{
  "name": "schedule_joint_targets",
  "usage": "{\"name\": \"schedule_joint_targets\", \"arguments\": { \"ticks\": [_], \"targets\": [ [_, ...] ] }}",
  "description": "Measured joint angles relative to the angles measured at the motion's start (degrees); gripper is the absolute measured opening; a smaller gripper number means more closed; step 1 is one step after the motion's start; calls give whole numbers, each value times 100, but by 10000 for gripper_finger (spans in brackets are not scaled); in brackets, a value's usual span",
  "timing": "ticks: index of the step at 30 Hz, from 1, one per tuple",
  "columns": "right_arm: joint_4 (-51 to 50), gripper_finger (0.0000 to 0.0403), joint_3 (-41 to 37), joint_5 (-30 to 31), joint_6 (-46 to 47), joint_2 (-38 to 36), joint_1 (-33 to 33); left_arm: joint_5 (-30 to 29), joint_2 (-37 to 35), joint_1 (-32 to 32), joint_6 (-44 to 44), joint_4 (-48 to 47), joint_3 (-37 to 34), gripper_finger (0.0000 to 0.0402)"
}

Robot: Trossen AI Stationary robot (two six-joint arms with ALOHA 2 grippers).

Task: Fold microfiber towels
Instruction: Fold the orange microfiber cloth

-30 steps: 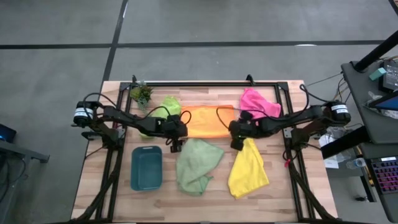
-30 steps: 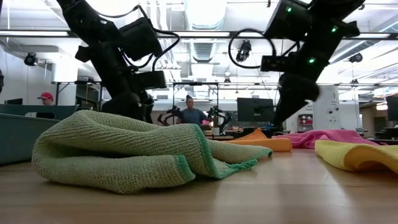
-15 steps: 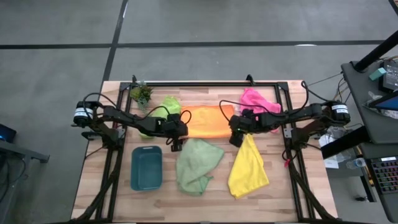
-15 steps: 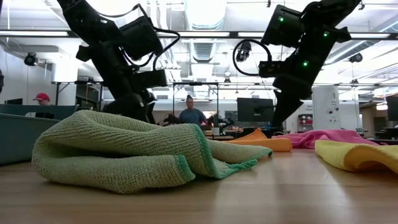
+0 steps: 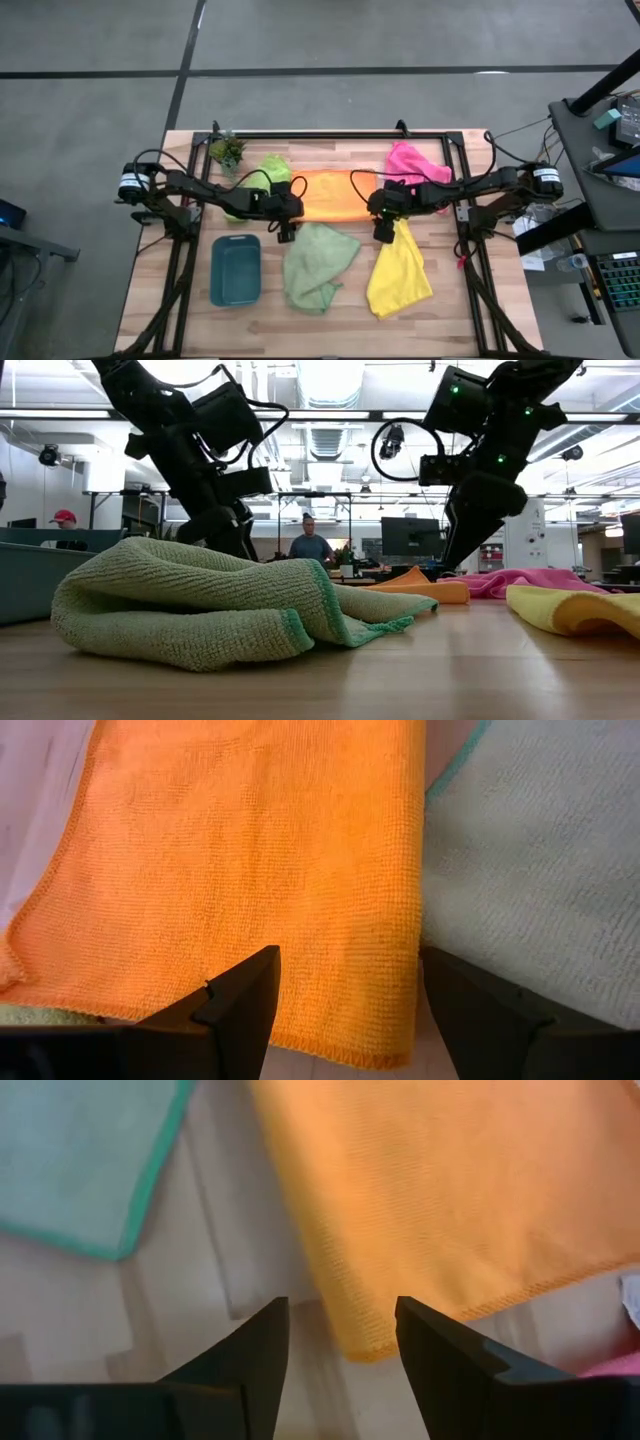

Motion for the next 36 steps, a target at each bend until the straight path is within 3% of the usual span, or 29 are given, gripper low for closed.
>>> {"name": "schedule_joint_targets", "arguments": {
  "ticks": [10,23,26,30,36],
  "targets": [
    [734,171,-523,50,-217,0,103,-4,87,0,2,3,-106,217],
    [1980,164,-1293,444,-475,70,103,-17,87,0,2,2,-137,96],
    [2025,123,-1293,445,-550,148,103,-17,87,0,2,0,-151,58],
    [2080,30,-1291,442,-768,232,106,-20,87,1,3,-4,-155,10],
    [1560,10,-1186,447,-619,-63,164,-4,-6,-78,-4,-224,-77,8]
  ]
}}
